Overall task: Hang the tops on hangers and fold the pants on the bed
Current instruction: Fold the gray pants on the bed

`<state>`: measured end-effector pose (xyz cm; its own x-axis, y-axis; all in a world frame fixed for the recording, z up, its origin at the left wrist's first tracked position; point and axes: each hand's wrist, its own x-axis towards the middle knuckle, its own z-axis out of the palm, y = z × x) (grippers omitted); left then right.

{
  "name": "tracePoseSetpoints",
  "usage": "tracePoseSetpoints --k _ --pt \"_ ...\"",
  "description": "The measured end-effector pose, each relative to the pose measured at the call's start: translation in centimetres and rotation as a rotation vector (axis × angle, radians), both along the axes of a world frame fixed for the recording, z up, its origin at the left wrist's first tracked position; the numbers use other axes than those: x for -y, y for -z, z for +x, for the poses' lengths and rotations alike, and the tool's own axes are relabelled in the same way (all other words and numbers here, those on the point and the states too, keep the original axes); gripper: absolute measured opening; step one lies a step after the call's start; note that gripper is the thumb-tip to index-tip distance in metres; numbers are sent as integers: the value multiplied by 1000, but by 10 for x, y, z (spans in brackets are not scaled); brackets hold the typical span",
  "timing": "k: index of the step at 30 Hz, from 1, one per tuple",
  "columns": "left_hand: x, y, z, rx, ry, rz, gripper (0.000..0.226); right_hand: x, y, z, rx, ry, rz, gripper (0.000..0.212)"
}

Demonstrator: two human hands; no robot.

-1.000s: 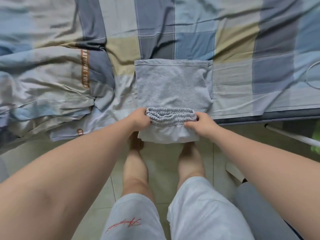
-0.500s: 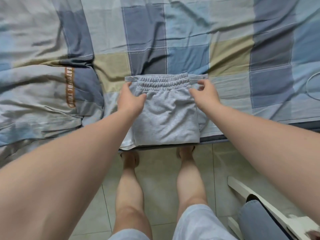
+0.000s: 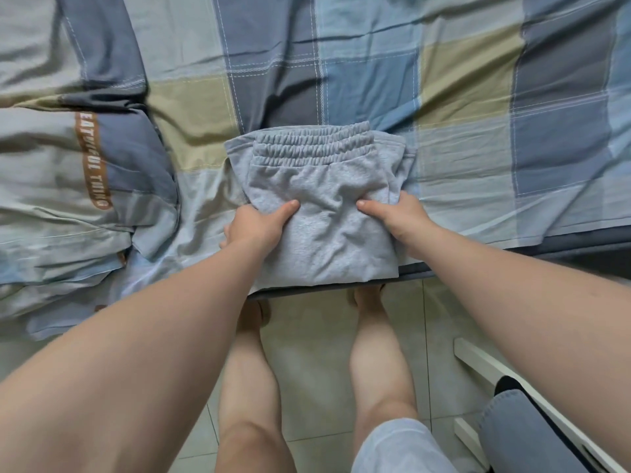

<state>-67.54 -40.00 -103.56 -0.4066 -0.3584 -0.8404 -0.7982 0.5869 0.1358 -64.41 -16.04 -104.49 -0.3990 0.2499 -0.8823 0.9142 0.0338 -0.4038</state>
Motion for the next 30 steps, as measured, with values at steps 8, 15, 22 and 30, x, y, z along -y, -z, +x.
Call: tracePoseSetpoints --k 8,15,22,30 --pt "22 -50 18 -111 -30 283 35 9 -67 23 60 65 -94 22" --pt "53 -155 52 7 7 316 44 37 -198 68 151 190 -78 15" --pt "87 -252 52 30 171 370 37 82 -309 118 82 458 -59 30" --pt "65 -348 46 -118 374 557 68 86 -417 162 -223 666 79 18"
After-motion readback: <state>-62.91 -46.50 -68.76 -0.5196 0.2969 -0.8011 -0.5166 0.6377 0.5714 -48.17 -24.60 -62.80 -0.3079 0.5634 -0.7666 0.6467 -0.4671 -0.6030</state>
